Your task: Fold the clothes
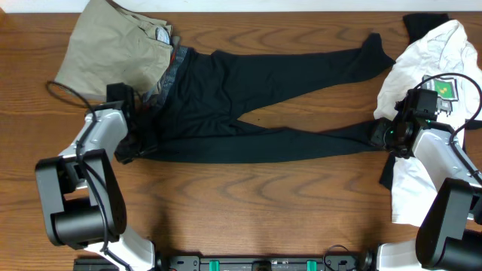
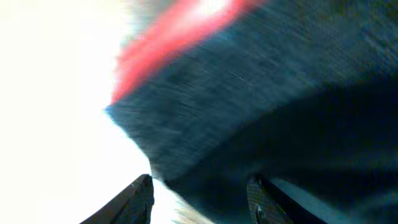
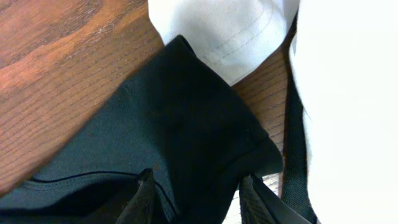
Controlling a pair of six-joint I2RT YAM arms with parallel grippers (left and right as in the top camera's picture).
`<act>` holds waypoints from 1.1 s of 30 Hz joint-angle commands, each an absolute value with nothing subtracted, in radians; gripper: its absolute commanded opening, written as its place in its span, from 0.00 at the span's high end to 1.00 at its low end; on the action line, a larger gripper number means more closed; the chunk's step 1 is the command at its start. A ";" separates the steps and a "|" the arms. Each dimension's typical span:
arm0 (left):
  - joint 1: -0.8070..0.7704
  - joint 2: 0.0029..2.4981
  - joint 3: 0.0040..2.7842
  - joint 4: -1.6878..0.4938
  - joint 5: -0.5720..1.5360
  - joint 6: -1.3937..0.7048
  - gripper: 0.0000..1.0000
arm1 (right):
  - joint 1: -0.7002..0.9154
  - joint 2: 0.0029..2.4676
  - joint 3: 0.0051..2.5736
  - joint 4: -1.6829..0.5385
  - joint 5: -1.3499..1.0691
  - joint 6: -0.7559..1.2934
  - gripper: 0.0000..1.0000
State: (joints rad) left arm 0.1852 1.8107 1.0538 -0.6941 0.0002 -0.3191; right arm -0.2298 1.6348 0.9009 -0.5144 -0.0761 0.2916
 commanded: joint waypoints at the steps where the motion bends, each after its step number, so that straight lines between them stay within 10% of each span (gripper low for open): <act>1: 0.227 1.816 1.067 -0.692 0.021 -0.533 0.49 | -0.234 1.644 0.899 -0.516 -0.083 0.283 0.57; 18: 0.247 1.818 1.047 -0.527 0.123 -0.683 0.51 | -0.234 1.644 0.899 -0.547 -0.087 0.284 0.58; 22: 0.239 1.818 1.046 -0.525 0.123 -0.683 0.92 | -0.234 1.644 0.899 -0.582 -0.109 0.284 0.60; 33: 0.234 1.818 1.045 -0.525 0.123 -0.683 0.94 | -0.234 1.644 0.899 -0.600 -0.075 0.565 0.70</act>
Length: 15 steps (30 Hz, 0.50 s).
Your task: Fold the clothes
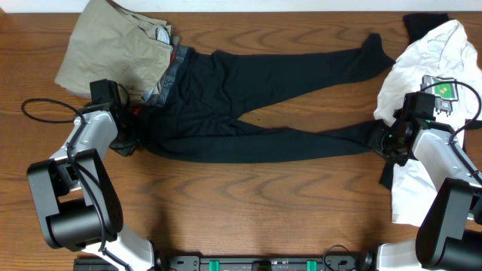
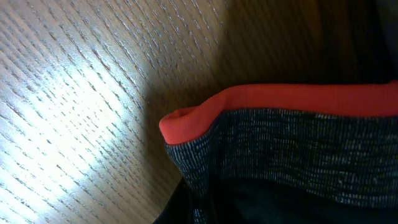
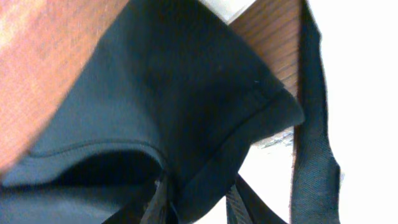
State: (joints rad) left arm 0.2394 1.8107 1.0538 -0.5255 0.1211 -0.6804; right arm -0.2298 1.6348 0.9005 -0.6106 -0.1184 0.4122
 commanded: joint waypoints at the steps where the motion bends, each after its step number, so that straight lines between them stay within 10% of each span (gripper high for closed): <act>1: 0.234 1.818 1.045 -0.525 0.123 -0.683 0.94 | -0.234 1.644 0.899 -0.592 -0.039 0.622 0.69; 11: 0.234 1.818 1.044 -0.533 0.123 -0.683 0.94 | -0.233 1.650 0.840 -0.486 -0.002 0.747 0.70; 15: 0.234 1.818 1.044 -0.536 0.123 -0.683 0.94 | -0.233 1.650 0.830 -0.503 -0.008 0.746 0.99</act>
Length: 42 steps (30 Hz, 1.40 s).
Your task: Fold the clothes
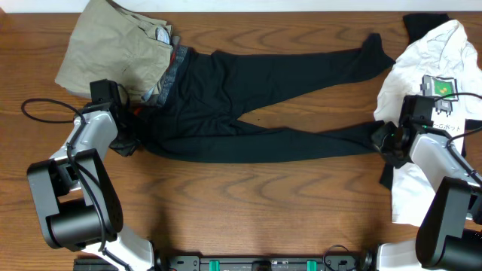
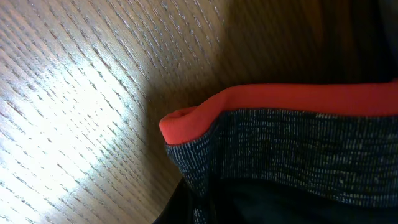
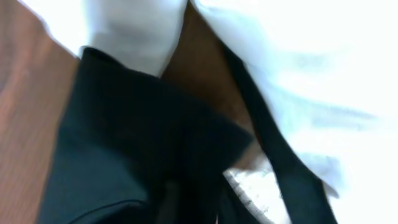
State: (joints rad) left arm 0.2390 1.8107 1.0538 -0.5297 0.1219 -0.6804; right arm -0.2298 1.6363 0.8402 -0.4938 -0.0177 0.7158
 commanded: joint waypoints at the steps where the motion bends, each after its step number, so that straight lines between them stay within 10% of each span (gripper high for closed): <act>1: 0.234 1.818 1.044 -0.536 0.123 -0.683 0.94 | -0.233 1.650 0.830 -0.512 -0.007 0.746 0.99; 42: 0.240 0.991 1.047 -1.036 -0.073 -0.622 0.94 | -0.486 1.079 1.197 -1.191 0.001 0.514 0.99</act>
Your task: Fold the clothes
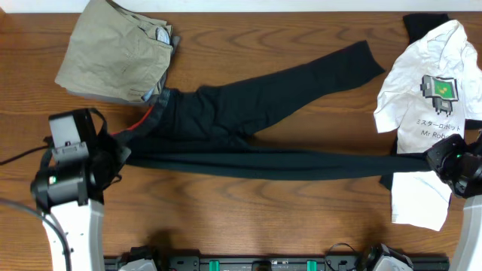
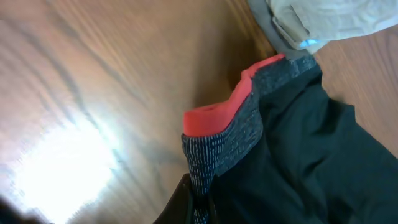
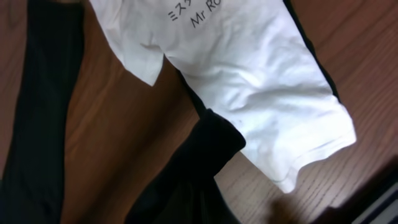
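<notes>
Black leggings point(image 1: 248, 105) hang stretched between my two grippers. My left gripper point(image 1: 118, 153) is shut on the grey, red-edged waistband point(image 2: 217, 134), held off the table. Across the table, my right gripper point(image 1: 440, 159) is shut on the near leg's cuff point(image 3: 208, 146), and that leg point(image 1: 286, 163) runs taut between them. The far leg point(image 1: 331, 68) trails on the wood toward the back right. The left wrist view shows dark fingers point(image 2: 181, 198) pinching the band. In the right wrist view the fingers are lost in dark cloth.
Folded khaki trousers point(image 1: 113, 45) lie at the back left, with a blue-grey garment's edge under them. A white printed T-shirt point(image 1: 425, 90) is spread at the right over a black garment point(image 1: 422, 21). Bare wooden table point(image 1: 248, 218) shows along the front.
Both grippers have moved outward and toward the front edge, still shut on the leggings. The waistband is off the khaki pile, the near leg is taut, and the T-shirt's print now shows.
At first the leggings lay flat, my left gripper open at the waistband and my right open around the near cuff. Both were then shut on the cloth with the leggings still lying flat. Now the garment is raised and stretched between them, nearer the front.
</notes>
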Controlling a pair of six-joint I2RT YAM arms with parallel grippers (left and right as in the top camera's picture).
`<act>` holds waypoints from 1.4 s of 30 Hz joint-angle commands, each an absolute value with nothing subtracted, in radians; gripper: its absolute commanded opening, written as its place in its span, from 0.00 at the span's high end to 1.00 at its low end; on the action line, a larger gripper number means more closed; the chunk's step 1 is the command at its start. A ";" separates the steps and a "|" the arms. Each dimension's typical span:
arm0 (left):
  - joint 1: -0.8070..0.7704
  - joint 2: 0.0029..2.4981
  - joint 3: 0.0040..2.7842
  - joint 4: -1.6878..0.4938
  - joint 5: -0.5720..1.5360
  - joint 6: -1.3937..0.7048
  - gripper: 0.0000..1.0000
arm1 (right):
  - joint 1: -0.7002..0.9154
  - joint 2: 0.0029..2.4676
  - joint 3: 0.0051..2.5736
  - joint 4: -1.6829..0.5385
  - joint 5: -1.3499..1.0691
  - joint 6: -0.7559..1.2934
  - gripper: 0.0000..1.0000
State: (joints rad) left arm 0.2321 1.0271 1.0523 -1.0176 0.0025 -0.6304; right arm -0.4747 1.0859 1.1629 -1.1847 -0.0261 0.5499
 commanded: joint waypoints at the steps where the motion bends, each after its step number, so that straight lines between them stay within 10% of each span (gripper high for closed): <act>1: 0.244 0.979 1.047 -1.048 -0.073 -0.622 0.94 | -0.486 1.079 1.197 -1.193 0.010 0.513 0.99; 42: 0.097 1.666 1.047 -0.389 -0.076 -0.653 0.94 | -0.177 1.851 1.235 -0.077 -0.085 0.432 0.99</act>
